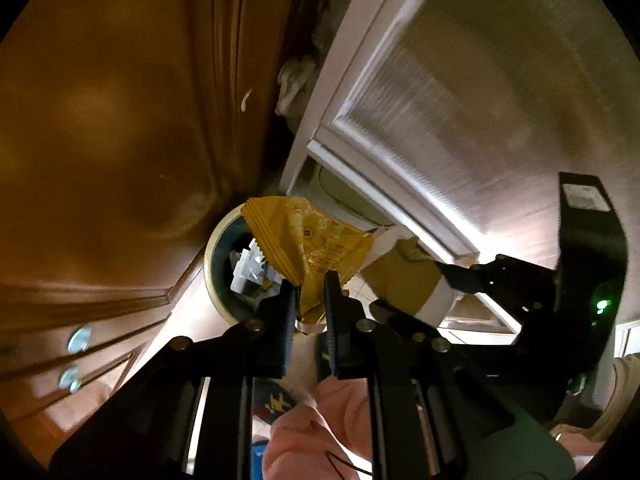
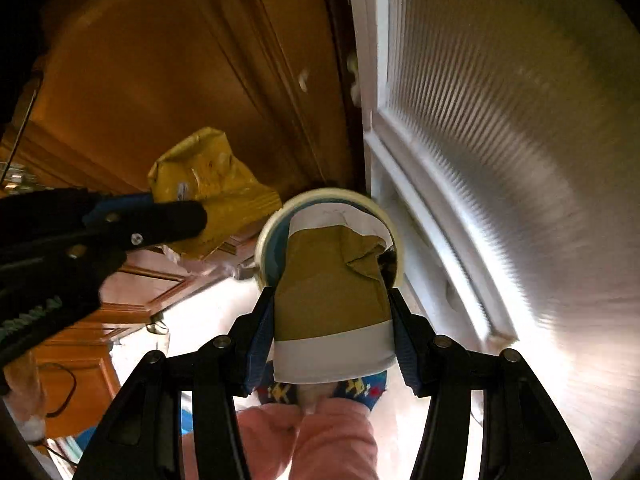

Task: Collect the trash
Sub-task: 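Carry cup and wrapper down to the floor bin and open both grippers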

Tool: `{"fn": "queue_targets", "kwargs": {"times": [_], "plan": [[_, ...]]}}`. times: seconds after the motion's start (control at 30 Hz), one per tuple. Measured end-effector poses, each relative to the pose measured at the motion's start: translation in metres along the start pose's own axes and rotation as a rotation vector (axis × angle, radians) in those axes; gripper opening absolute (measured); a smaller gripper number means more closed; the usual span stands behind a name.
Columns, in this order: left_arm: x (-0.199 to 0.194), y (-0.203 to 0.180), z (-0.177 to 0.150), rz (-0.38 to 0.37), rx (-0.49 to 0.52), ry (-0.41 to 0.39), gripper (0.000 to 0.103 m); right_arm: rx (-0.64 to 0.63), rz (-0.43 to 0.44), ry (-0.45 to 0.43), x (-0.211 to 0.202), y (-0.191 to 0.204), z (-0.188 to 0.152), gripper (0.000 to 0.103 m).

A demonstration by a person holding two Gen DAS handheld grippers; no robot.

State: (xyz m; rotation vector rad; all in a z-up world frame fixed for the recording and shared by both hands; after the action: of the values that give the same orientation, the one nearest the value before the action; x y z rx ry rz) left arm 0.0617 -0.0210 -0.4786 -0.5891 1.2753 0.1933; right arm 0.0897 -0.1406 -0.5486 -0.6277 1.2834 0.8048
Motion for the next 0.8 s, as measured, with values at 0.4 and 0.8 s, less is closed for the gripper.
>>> {"fn": "queue_targets", "kwargs": {"times": [0.4,0.8], "plan": [[0.043,0.028,0.001,0.060,0.018,0.038,0.055,0.088,0.048,0.003,0.089,-0.014,-0.003,0.058],[-0.012,0.022,-0.006,0.071,0.002,0.045,0.057,0.107,0.052,0.016,0.042,-0.026,0.015,0.058]]}}
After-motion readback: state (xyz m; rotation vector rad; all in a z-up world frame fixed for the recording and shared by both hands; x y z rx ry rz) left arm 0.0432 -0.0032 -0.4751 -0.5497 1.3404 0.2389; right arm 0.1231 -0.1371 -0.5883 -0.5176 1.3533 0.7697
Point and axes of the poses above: each gripper's, at about its wrist camera, not at the fingertips, and x roughly the way its jaws point, y to its left, z to its top, the point moved 6 cm from there along x, roughly the way its jaws point, and after that the axes turned 13 degrees about -x, right-handed, at the moved point
